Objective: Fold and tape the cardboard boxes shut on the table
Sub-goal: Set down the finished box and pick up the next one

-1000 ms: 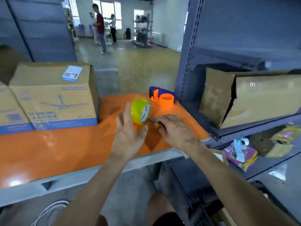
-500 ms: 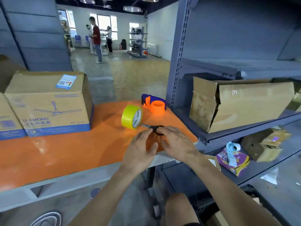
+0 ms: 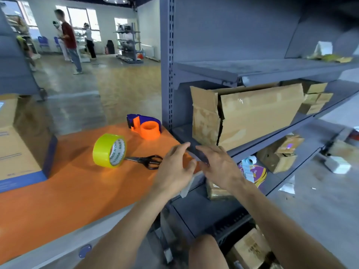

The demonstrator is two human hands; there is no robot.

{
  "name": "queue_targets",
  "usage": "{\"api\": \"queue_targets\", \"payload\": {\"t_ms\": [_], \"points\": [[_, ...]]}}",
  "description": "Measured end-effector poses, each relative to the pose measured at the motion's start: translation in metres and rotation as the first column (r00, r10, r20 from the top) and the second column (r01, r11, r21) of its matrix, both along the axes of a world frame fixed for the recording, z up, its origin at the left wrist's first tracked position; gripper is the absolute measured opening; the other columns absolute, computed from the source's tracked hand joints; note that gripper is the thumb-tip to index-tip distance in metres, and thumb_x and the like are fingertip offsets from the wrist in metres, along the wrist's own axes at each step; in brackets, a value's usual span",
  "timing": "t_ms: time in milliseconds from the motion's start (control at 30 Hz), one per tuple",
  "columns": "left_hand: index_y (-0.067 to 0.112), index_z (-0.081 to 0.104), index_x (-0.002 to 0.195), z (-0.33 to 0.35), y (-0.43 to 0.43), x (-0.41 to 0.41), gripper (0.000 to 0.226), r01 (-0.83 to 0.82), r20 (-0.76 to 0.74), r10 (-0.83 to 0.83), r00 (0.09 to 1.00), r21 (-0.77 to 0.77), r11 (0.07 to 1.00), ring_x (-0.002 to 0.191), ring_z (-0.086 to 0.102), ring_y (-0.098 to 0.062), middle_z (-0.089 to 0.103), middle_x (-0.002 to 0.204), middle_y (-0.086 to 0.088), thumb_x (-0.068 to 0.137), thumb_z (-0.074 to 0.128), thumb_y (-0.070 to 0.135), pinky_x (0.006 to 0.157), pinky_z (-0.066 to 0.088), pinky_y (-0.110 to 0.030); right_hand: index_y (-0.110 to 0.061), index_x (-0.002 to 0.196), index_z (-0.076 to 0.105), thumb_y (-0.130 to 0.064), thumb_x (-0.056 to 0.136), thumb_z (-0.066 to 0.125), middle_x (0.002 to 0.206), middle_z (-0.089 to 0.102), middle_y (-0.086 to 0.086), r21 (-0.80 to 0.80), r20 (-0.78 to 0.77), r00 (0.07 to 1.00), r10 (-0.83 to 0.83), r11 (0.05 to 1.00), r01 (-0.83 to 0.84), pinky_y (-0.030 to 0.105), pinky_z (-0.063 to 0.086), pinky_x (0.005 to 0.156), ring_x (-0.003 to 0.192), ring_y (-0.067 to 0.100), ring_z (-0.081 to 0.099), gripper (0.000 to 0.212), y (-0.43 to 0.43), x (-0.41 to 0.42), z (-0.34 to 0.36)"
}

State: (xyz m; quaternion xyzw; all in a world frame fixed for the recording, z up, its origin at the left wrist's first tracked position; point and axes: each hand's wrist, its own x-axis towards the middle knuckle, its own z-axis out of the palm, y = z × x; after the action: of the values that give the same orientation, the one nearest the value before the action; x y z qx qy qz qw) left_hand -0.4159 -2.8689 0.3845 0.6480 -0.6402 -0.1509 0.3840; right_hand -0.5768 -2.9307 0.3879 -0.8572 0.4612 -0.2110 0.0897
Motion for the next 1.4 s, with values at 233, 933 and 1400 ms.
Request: {"api": "queue_targets", "payload": {"t_ms": [233, 933, 1400], "points": [[0.042, 0.016, 0.159, 0.072, -0.083, -0.048, 0.073, 0.058, 0.024, -0.057, 0.998, -0.047, 0.997, 0.131, 0.053, -0.033, 0.034, 0.154, -0.010, 0.099, 0.058, 0.035, 0.107, 0.044, -0.041, -0.026, 0.155, 0.031, -0.026, 0.099, 0.056, 0.146, 0.041, 0.008, -0.042, -0.014, 0.986, -0.165, 0.985, 0.164, 0.044, 0.044, 0.102, 0.131, 0.033, 0.041, 0.061, -0.041, -0.047, 0.044], [0.020, 0.042, 0.148, 0.110, -0.151, -0.080, 0.054, -0.037, 0.184, 0.020, 0.983, 0.084, 0.996, 0.128, 0.055, -0.031, 0.055, 0.145, -0.009, 0.102, 0.052, 0.045, 0.094, 0.045, -0.035, -0.020, 0.161, -0.001, -0.047, 0.101, 0.051, 0.153, 0.033, 0.018, 0.096, 0.052, 0.952, -0.302, 0.950, 0.297, 0.046, 0.041, 0.106, 0.135, 0.038, 0.044, 0.084, -0.066, -0.068, 0.046], [0.023, 0.053, 0.080, 0.067, -0.080, -0.143, 0.034, 0.193, 0.291, -0.135, 0.947, -0.181, 0.964, 0.066, 0.059, -0.020, 0.066, 0.076, 0.001, 0.104, 0.047, 0.046, 0.056, 0.044, -0.034, 0.003, 0.154, -0.018, -0.024, 0.102, 0.050, 0.156, 0.029, 0.031, 0.257, 0.138, 0.883, -0.449, 0.877, 0.405, 0.043, 0.040, 0.109, 0.133, 0.040, 0.047, 0.090, -0.023, -0.092, 0.040]]}}
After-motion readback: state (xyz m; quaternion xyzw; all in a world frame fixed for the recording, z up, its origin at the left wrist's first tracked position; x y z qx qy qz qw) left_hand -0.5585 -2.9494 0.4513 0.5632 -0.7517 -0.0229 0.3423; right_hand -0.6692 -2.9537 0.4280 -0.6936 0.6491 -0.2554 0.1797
